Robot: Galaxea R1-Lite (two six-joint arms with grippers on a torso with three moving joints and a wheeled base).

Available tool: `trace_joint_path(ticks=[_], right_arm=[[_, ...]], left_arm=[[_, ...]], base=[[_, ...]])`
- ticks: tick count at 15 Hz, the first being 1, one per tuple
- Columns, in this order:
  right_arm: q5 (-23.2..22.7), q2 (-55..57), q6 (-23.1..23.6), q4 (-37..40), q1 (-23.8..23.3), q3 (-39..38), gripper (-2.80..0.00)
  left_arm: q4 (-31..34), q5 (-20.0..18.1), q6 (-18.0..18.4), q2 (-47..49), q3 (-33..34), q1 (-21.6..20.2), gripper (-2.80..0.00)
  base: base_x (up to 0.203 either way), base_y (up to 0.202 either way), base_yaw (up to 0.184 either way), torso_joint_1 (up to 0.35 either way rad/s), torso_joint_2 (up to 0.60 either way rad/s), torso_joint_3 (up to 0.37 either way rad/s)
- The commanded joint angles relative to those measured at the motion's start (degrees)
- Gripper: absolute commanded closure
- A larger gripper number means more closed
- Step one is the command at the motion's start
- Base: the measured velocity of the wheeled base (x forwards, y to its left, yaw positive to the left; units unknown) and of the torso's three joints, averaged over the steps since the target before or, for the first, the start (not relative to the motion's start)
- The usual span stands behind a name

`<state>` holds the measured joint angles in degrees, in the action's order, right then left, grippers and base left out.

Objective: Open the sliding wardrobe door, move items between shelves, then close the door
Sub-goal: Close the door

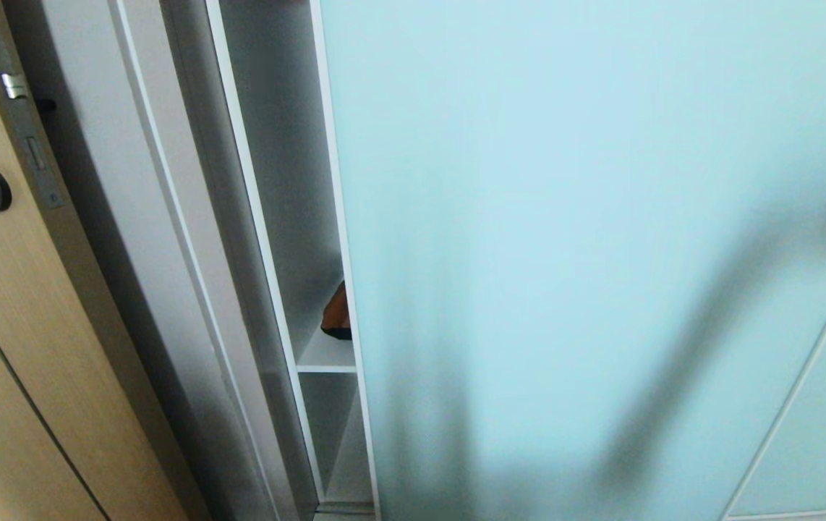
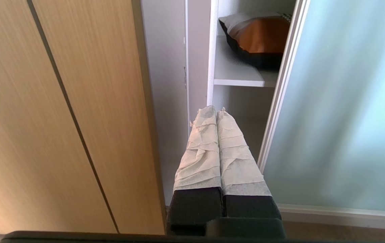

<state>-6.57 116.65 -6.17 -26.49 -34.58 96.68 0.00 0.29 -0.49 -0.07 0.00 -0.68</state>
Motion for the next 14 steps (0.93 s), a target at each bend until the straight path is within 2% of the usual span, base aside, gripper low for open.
trace_joint_path(ticks=[1, 9, 14], right_arm=[[-0.2, 0.4, -0.1, -0.3, 0.1, 0.3, 0.00], [-0.9, 1.2, -0.3, -0.7, -2.1, 1.4, 0.00], [-0.6, 6.4, -0.2, -0.9, -1.7, 6.5, 0.00]], left_arm=[[0.0, 0.0, 0.0, 0.1, 0.1, 0.0, 0.00], [0.0, 0.1, 0.0, 0.1, 0.1, 0.0, 0.00], [0.0, 0.1, 0.0, 0.1, 0.1, 0.0, 0.00]], base=[[0.000, 0.000, 0.000, 0.000, 0.00, 0.000], [0.000, 0.000, 0.000, 0.000, 0.00, 0.000], [0.000, 0.000, 0.000, 0.000, 0.00, 0.000]])
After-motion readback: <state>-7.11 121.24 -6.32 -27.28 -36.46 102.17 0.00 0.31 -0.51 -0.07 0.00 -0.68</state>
